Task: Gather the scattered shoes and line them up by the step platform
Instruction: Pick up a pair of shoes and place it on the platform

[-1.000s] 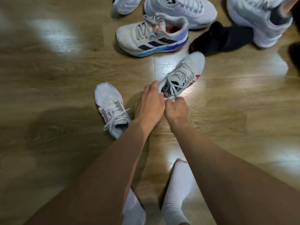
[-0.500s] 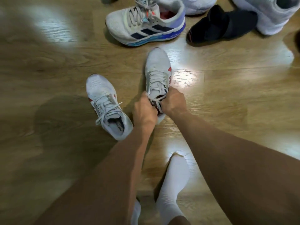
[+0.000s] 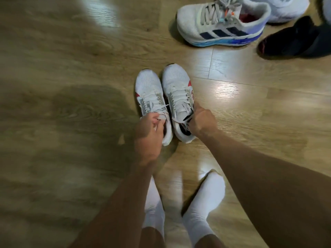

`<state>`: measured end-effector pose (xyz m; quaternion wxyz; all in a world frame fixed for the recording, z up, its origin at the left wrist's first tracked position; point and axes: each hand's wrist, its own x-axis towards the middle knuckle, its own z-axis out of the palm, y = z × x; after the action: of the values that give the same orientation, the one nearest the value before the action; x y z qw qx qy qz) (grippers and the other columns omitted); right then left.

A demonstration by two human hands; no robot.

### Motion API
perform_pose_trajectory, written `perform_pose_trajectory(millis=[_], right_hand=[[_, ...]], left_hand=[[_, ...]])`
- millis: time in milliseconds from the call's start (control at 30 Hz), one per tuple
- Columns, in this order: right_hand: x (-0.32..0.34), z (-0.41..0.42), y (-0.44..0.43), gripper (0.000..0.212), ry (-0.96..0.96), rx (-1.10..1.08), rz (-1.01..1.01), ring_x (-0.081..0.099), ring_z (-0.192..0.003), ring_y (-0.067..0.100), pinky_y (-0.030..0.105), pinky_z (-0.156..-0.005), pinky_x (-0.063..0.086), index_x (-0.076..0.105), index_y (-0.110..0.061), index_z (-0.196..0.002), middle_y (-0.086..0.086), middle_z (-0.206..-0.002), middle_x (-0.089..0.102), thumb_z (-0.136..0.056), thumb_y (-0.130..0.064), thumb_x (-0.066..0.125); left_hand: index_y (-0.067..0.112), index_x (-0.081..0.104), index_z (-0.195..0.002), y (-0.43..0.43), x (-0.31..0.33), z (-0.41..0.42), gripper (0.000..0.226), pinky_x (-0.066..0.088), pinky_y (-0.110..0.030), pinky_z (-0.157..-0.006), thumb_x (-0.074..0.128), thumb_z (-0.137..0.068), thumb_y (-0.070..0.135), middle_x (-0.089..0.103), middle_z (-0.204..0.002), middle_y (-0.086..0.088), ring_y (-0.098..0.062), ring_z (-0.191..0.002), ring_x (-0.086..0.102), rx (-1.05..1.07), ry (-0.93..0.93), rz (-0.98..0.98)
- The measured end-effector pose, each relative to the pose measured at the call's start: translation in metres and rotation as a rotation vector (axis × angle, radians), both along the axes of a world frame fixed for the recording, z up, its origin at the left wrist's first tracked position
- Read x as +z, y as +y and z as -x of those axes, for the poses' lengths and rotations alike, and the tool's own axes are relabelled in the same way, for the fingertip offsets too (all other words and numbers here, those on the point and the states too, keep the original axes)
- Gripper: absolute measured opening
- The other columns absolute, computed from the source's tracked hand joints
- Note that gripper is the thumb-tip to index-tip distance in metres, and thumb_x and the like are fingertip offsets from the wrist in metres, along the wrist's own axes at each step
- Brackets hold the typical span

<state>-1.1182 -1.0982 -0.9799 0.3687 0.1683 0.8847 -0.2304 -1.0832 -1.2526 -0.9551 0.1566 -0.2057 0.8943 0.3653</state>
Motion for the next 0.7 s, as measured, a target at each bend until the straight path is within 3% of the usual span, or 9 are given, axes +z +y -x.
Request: perform_pose_trajectory(millis=[67,167,267,367,500,600,700], right_hand=[[0.0,-0.003,-0.002,0.044,0.017,0.023,-0.015,0.059,-0.099,0.037,0.036,-0.076,0.043,0.042,-0.011,-0.127,0.018,-0.107,0.064,-0.088,-0.02,0.059],[0.0,-0.009,-0.004,0.043,0.038,-0.098,0.032,0.06,-0.102,0.036,0.034,-0.08,0.046,0.045,-0.014,-0.13,0.014,-0.11,0.066,-0.088,-0.018,0.055],[-0.004,-0.016,-0.005,0.037,-0.005,-0.136,0.046,0.06,-0.104,0.034,0.031,-0.081,0.045,0.05,-0.012,-0.125,0.013,-0.114,0.066,-0.089,-0.02,0.055],[-0.006,-0.015,-0.004,0.031,-0.044,-0.035,-0.035,0.061,-0.099,0.033,0.032,-0.077,0.045,0.052,-0.007,-0.116,0.015,-0.109,0.065,-0.088,-0.02,0.053],[0.009,-0.009,-0.015,0.03,-0.011,0.021,-0.099,0.06,-0.096,0.034,0.035,-0.077,0.048,0.056,-0.002,-0.11,0.018,-0.106,0.064,-0.088,-0.022,0.052],[0.039,-0.001,-0.025,0.025,-0.025,0.103,-0.142,0.055,-0.085,0.027,0.033,-0.073,0.047,0.056,-0.003,-0.108,0.015,-0.103,0.064,-0.089,-0.019,0.054],[0.091,0.013,-0.041,0.025,0.004,0.202,-0.128,0.053,-0.083,0.027,0.031,-0.072,0.044,0.057,-0.004,-0.11,0.013,-0.104,0.063,-0.089,-0.018,0.053]], left_hand=[[0.021,0.051,-0.124,-0.016,-0.005,-0.006,0.047,0.047,-0.046,-0.093,0.067,-0.082,0.034,0.06,-0.116,-0.003,-0.024,-0.107,0.058,0.089,-0.084,0.106],[0.014,0.027,-0.147,-0.021,-0.015,-0.009,0.079,0.034,-0.041,-0.11,0.069,-0.084,0.034,0.043,-0.144,-0.011,-0.032,-0.133,0.04,0.107,-0.412,0.11],[0.017,0.049,-0.13,-0.014,-0.044,-0.005,0.067,0.053,-0.049,-0.09,0.075,-0.07,0.034,0.058,-0.127,-0.015,-0.038,-0.11,0.059,0.3,-0.597,-0.131],[0.009,0.063,-0.107,-0.017,-0.092,-0.01,0.047,0.058,-0.054,-0.069,0.074,-0.061,0.014,0.064,-0.111,-0.021,-0.043,-0.087,0.067,0.494,-0.584,-0.167],[0.003,0.062,-0.103,-0.009,-0.044,0.008,0.034,0.058,-0.053,-0.068,0.071,-0.071,0.0,0.062,-0.112,-0.021,-0.042,-0.09,0.066,0.519,-0.534,-0.108],[0.006,0.06,-0.101,-0.017,-0.022,0.001,0.038,0.058,-0.052,-0.068,0.064,-0.064,0.011,0.061,-0.111,-0.021,-0.042,-0.085,0.067,0.485,-0.53,-0.097],[0.008,0.051,-0.111,-0.034,0.022,0.0,0.054,0.058,-0.051,-0.07,0.051,-0.058,0.022,0.056,-0.114,-0.02,-0.045,-0.087,0.066,0.448,-0.514,-0.054]])
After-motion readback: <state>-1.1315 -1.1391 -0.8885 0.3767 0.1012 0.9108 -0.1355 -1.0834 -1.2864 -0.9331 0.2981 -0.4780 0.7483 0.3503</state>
